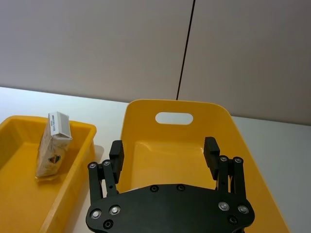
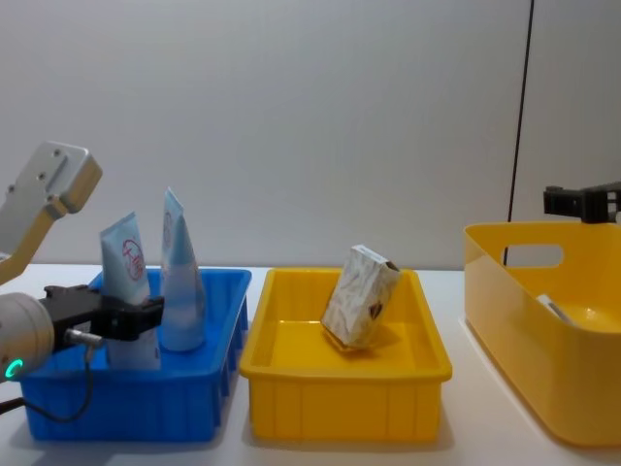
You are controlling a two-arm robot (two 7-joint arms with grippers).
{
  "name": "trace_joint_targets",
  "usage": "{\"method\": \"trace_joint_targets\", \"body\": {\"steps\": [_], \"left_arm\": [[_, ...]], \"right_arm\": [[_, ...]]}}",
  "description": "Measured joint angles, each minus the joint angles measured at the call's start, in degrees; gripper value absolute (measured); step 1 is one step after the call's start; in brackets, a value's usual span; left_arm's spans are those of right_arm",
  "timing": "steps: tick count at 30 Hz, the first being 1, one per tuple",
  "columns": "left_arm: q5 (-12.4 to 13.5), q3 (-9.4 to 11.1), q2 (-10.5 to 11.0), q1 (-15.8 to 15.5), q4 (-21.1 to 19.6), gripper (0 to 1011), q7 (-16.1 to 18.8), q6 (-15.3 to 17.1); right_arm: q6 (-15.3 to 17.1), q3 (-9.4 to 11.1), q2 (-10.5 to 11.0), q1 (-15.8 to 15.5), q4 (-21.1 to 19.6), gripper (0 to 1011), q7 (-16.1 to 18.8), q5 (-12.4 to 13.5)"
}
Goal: Bimanual collaborative sorting of washing and personal care products
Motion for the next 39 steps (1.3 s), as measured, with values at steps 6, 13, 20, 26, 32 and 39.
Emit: {"method": "trace_joint_targets", "body": {"steps": [6, 13, 20, 26, 32, 39], "left_arm": [[0.0, -0.4, 0.0, -0.1, 0.8, 396, -0.7, -0.8], [0.0, -0.9, 0.3, 0.2, 0.9, 340, -1.6, -1.8], [0.4, -1.3, 1.0, 0.9, -1.0, 304, -2.3, -3.2], [1.1, -1.4, 1.7, 1.4, -3.8, 285, -2.7, -4.4], [1.7, -1.6, 2.5, 1.8, -7.9, 278, -3.6, -5.3], [1.6, -1.5, 3.0, 1.7, -12.0, 278, -6.1, -6.0]], "right_arm": [[0.0, 0.0, 0.0, 0.0, 0.0, 1004, 0.0, 0.0], [0.0, 0.0, 0.0, 0.0, 0.0, 1004, 0.0, 0.0], [0.0, 0.0, 0.0, 0.0, 0.0, 1004, 0.0, 0.0], [0.0, 0.0, 0.0, 0.0, 0.0, 1004, 0.0, 0.0], [0.0, 0.0, 0.0, 0.0, 0.0, 1004, 0.0, 0.0], [0.0, 0.0, 0.0, 0.0, 0.0, 1004, 0.0, 0.0]]}}
